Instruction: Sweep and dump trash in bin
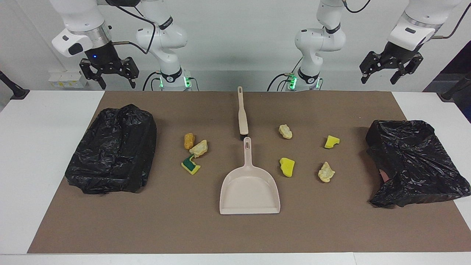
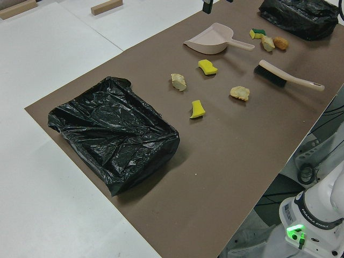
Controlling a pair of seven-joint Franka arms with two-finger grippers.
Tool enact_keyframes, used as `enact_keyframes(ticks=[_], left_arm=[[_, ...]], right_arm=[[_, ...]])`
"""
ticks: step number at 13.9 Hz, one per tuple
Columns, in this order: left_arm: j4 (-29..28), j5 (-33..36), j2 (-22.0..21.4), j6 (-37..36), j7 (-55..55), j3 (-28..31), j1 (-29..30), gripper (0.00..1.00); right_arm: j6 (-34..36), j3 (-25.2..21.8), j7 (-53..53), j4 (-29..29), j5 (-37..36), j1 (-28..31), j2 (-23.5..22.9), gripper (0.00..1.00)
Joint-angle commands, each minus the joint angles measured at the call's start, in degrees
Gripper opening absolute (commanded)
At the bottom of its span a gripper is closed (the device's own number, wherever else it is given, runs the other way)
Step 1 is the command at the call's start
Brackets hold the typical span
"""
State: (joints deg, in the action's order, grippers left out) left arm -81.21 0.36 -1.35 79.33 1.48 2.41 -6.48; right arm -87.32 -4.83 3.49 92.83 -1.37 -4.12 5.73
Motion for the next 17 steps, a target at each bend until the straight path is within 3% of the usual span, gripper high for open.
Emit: enact_keyframes(ticks=[1,17], left_arm=[[-2.71,-0.63,-1.99,1.44,0.02,0.41,-0.03,1.00],[-5.18,-0.98,-3.58,2.23,-0.69,-0.74,-0.38,1.00]], right_arm=[[0.49,-0.10,0.81,-0.37,0.05,0.08,-0.02,1.00],[1.37,-0.10,0.81,-0.20,0.05,0.08,0.07,1.00]])
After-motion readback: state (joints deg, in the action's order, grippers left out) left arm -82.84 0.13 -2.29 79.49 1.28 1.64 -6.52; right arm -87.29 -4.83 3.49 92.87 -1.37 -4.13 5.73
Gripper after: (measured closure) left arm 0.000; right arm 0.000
